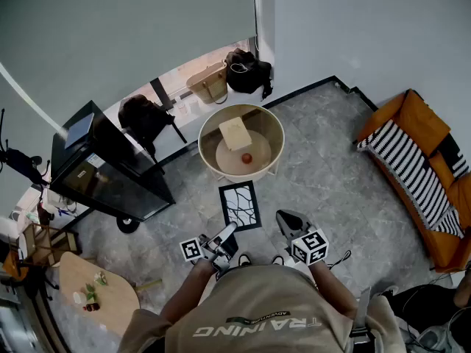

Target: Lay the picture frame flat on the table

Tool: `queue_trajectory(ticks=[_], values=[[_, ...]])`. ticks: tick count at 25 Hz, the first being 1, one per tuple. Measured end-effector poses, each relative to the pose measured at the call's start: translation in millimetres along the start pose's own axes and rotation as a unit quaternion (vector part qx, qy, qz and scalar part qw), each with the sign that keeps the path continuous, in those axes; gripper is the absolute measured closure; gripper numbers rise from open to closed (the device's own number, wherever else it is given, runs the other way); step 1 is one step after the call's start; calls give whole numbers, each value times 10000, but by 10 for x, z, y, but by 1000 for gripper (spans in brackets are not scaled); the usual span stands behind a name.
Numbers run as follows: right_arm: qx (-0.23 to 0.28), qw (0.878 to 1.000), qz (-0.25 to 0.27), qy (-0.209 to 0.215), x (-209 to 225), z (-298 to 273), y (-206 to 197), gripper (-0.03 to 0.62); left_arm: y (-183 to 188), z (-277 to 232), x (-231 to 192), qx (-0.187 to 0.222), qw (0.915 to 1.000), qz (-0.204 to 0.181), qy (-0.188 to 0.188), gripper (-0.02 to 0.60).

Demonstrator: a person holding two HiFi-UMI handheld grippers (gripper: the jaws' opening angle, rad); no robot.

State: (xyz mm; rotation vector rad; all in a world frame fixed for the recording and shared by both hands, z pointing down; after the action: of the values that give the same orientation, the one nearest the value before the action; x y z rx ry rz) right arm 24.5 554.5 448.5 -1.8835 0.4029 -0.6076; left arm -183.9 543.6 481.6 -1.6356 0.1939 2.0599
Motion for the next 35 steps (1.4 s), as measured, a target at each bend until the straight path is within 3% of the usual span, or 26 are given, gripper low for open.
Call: queue_trajectory(ticks=[13, 17, 21, 28, 35], values=[[-112, 9989, 314, -318, -72, -256, 124, 585, 265, 111, -128, -52, 9999, 130, 79, 509], [-319, 9979, 232, -511, -101, -359, 57, 585, 378, 164, -203, -72, 9999, 133, 84, 509], [-175, 9976, 170, -648, -174, -441, 2, 585, 468, 268, -305, -177, 9996, 203, 103, 509], [-533, 9968, 147, -581, -268, -645, -75, 585, 637, 412, -472, -355, 9983, 392, 229, 509], [-507, 9979, 43, -401, 34, -944, 74, 585, 890, 208, -633, -230, 9982, 451, 320, 509]])
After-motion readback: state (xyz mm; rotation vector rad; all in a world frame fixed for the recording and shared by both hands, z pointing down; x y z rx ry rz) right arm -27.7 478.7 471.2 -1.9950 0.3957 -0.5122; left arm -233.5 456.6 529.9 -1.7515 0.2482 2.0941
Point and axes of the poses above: the fingertips, and each gripper's own axes: z backward along the fingers, x to its right, y out of its top, the point moved 5 cm from there along z, backward along the fingers, and after that the axes turned 4 degrees about -x, right-handed, at the moved point
